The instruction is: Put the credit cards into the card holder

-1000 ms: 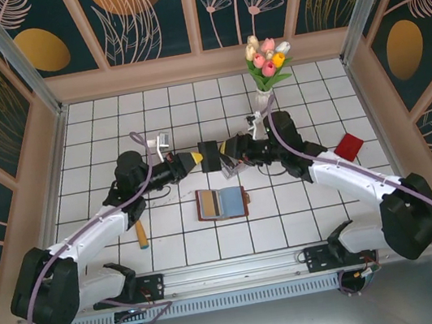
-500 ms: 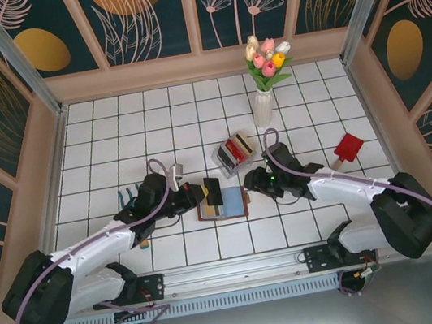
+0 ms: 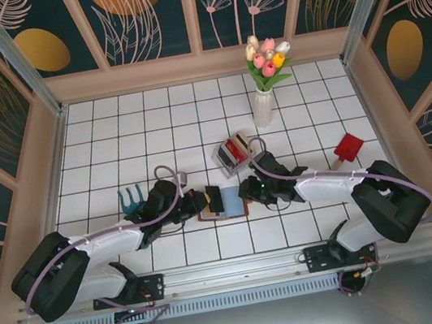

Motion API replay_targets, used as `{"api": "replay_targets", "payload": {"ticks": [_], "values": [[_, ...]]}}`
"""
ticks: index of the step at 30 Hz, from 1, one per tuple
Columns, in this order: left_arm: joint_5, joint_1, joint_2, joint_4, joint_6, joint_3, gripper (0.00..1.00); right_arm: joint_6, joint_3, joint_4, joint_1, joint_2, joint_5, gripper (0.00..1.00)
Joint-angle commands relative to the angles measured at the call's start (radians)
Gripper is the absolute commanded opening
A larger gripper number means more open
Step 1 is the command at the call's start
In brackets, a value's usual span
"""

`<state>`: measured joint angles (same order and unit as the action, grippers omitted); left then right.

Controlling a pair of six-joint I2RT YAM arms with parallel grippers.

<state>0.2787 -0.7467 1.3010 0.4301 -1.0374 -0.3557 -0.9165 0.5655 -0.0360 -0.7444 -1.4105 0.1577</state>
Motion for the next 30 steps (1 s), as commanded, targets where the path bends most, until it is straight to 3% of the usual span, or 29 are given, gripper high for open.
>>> {"api": "replay_targets", "payload": {"ticks": [1,14,21,25,30], "values": [[0.002,-0.006,0.035,0.075,-0.015,0.009,0.00,-0.021,-0.006,0.025,-0.008,-0.010,-0.022,0.39],[0.004,-0.031,0.142,0.071,-0.039,0.003,0.00,-0.037,-0.006,0.038,-0.019,-0.055,-0.013,0.35],[-0.031,-0.040,0.118,0.020,-0.049,0.004,0.00,-0.037,0.013,0.036,-0.029,-0.077,-0.014,0.35],[-0.099,-0.040,0.029,-0.096,-0.020,-0.003,0.00,-0.035,0.021,0.018,-0.030,-0.074,-0.033,0.34],[-0.102,-0.041,0.005,-0.064,-0.008,-0.001,0.00,-0.037,0.021,0.030,-0.032,-0.084,-0.026,0.34]]}}
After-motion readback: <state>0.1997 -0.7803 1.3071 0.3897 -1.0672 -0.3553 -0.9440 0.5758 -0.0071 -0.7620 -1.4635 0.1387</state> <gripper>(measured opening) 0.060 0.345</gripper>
